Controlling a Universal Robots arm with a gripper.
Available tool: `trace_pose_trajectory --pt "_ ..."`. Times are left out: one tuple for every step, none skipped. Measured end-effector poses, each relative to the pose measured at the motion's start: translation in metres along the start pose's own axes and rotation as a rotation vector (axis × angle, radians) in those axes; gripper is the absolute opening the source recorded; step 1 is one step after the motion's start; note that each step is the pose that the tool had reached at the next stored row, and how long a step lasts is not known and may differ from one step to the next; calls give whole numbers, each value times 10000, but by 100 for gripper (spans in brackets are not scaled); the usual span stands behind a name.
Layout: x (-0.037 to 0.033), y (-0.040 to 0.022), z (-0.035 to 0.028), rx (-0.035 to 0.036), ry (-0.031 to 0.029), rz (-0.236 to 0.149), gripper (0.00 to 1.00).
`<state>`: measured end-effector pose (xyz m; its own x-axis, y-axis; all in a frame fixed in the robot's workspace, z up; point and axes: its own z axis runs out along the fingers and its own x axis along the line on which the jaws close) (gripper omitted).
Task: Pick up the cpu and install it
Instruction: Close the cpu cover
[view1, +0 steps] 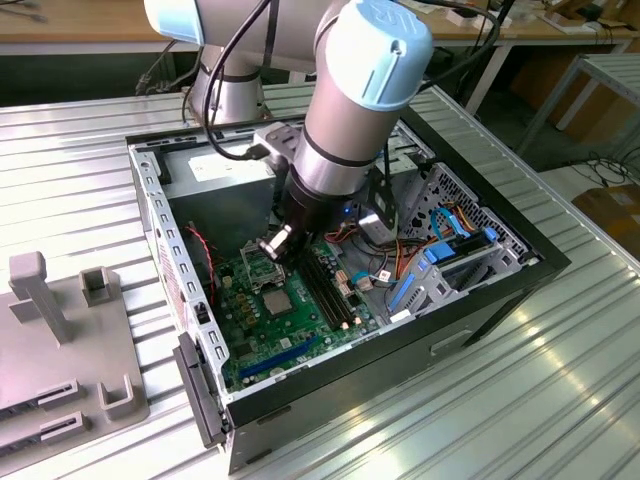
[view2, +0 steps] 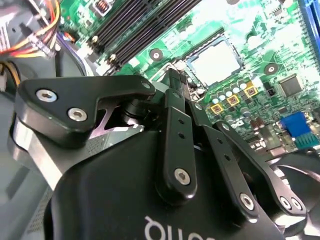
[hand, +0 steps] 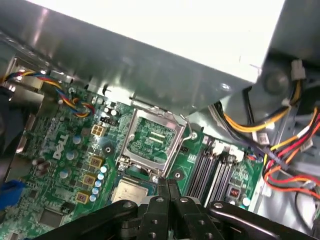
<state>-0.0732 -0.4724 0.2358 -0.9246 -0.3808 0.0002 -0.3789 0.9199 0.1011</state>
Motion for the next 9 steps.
trace_pose_trajectory --pt "0 0 0 -1 17 -169 11" --pt "0 -1 0 -1 40 -396 11" --pt "0 -1 0 -2 57 -576 11" --pt "0 -1 1 -2 77 -766 11" --pt "0 -1 0 -4 93 -933 11" --pt "0 -1 0 -12 102 -1082 11" --pt "-3 -2 0 -20 103 -1166 11" --pt "-6 -2 1 -27 104 -1227 11" --pt "-9 -2 1 -33 105 -1287 11"
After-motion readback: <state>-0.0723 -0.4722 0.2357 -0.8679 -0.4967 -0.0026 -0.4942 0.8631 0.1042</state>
